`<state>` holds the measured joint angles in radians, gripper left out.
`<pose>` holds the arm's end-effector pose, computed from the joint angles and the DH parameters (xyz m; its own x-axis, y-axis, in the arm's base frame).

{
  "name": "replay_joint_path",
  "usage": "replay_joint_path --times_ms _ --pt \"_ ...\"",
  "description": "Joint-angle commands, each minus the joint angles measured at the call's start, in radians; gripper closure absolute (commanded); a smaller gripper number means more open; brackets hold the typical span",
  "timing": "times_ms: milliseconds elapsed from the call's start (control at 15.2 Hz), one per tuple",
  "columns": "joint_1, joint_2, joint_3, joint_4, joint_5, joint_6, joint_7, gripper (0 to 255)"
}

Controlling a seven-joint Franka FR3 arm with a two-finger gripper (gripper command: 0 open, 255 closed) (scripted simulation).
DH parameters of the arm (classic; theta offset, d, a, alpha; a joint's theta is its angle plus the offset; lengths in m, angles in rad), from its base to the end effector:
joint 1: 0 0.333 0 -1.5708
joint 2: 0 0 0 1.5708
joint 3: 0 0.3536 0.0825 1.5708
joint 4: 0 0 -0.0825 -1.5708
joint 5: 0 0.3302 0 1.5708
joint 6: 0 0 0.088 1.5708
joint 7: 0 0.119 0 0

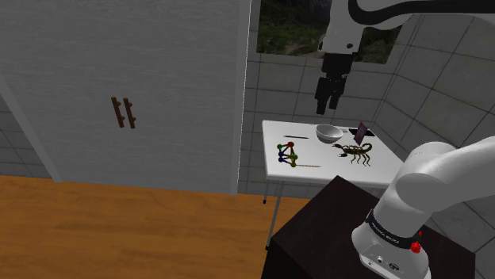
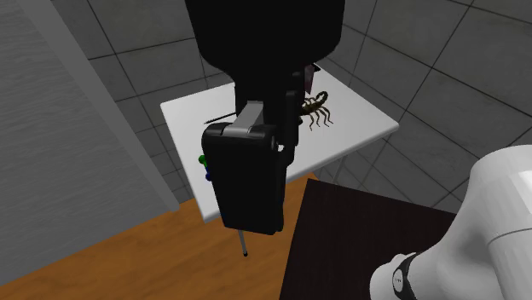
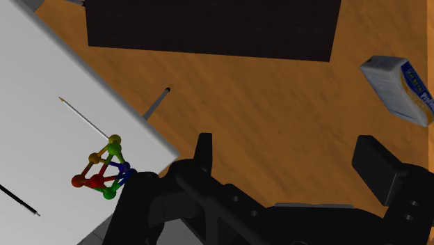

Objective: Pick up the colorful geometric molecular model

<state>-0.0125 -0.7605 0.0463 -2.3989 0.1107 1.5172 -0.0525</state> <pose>0.2237 0.0262 0.5774 0.9903 0.0752 -0.1170 0.0655 -0.9942 -0.0847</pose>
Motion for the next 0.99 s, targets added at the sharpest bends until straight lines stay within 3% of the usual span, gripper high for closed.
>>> replay_joint_path --times_ms 0,462,924 --pt "0.000 0.000 0.000 0.000 0.000 0.000 0.000 0" --pt "-0.037 0.059 -0.046 -0.162 -0.069 0.251 -0.084 0" --pt "-0.082 0.207 -0.100 -0.257 -0.135 0.530 -0.157 0"
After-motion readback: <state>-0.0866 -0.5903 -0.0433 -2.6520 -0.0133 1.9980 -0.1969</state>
